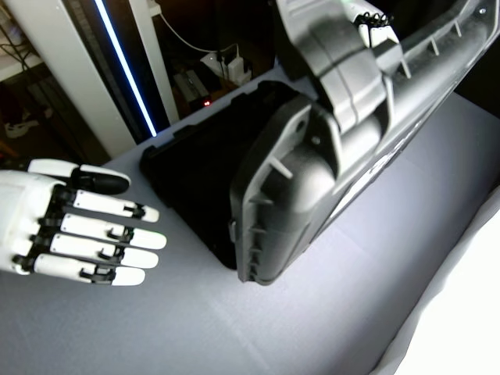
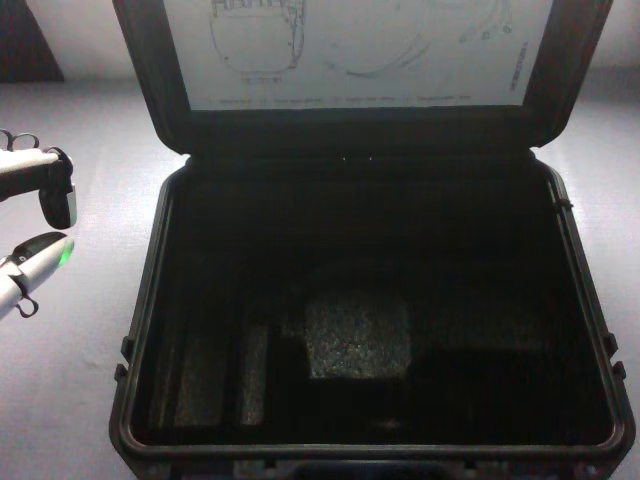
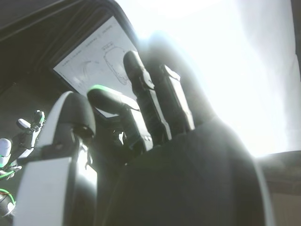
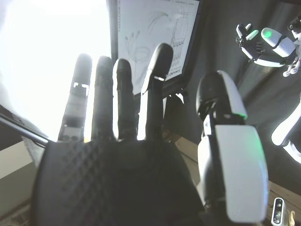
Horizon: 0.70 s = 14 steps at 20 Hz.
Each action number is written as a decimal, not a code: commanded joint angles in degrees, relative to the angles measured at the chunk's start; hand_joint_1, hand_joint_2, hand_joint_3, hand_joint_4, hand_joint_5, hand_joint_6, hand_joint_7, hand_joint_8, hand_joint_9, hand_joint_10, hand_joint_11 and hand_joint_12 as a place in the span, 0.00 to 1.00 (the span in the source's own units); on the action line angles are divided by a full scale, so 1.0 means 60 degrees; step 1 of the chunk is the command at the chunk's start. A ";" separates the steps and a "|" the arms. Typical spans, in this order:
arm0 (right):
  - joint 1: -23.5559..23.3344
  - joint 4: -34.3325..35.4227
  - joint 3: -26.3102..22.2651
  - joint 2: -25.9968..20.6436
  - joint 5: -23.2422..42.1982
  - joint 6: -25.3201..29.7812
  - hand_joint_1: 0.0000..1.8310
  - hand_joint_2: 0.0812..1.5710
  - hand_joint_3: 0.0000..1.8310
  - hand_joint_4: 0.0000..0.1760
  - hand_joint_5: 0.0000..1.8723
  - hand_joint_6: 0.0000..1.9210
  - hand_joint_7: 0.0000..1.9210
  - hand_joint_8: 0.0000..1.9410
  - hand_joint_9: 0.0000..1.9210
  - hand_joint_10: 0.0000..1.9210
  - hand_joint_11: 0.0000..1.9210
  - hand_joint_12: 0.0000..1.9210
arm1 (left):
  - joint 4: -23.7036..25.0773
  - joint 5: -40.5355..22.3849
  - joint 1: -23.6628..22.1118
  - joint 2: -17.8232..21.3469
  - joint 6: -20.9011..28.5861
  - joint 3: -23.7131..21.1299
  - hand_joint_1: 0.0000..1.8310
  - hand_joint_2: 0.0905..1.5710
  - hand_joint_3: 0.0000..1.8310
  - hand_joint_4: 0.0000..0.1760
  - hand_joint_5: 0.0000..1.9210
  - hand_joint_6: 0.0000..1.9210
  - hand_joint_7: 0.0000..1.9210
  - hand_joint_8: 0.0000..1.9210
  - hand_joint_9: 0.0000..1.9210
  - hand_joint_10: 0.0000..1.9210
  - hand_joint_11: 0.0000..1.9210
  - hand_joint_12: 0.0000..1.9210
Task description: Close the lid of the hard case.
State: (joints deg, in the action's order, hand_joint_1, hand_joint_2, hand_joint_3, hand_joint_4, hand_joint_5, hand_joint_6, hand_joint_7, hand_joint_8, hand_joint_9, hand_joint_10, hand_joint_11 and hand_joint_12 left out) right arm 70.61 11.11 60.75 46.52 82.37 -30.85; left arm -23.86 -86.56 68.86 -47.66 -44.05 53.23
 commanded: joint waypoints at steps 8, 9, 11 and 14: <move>-0.0106 0.0234 0.0066 -0.0026 0.1152 0.0066 0.33 0.83 0.00 0.00 0.14 0.00 0.13 0.00 0.10 0.00 0.03 0.16 | -0.0069 -0.1211 -0.0030 0.0015 0.0075 0.0114 0.19 0.82 0.00 0.00 0.14 0.00 0.16 0.00 0.14 0.00 0.00 0.30; -0.0126 0.0236 0.0081 -0.0026 0.1151 0.0066 0.34 0.82 0.00 0.00 0.14 0.00 0.13 0.00 0.09 0.00 0.03 0.16 | -0.0096 -0.1208 -0.0049 0.0016 0.0078 0.0146 0.19 0.82 0.00 0.00 0.14 0.00 0.15 0.00 0.14 0.00 0.00 0.30; -0.0300 0.0245 0.0174 -0.0026 0.0968 0.0064 0.34 0.83 0.00 0.00 0.13 0.00 0.13 0.00 0.10 0.00 0.04 0.13 | -0.0231 -0.1092 -0.0189 0.0024 0.0078 0.0319 0.21 0.83 0.00 0.00 0.12 0.00 0.13 0.00 0.12 0.00 0.01 0.25; -0.0809 0.0236 0.0487 0.0104 0.0338 0.0031 0.20 0.82 0.00 0.04 0.07 0.00 0.06 0.00 0.05 0.00 0.01 0.09 | -0.0361 -0.0659 -0.0481 -0.0037 0.0112 0.0637 0.15 0.77 0.00 0.00 0.11 0.00 0.12 0.00 0.09 0.00 0.00 0.21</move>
State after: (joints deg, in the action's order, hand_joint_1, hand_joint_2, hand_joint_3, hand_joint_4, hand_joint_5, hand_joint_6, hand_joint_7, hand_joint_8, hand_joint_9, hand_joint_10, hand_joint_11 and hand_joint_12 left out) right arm 65.84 10.98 63.61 47.27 78.72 -30.89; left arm -25.87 -84.42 66.28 -47.81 -43.64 56.95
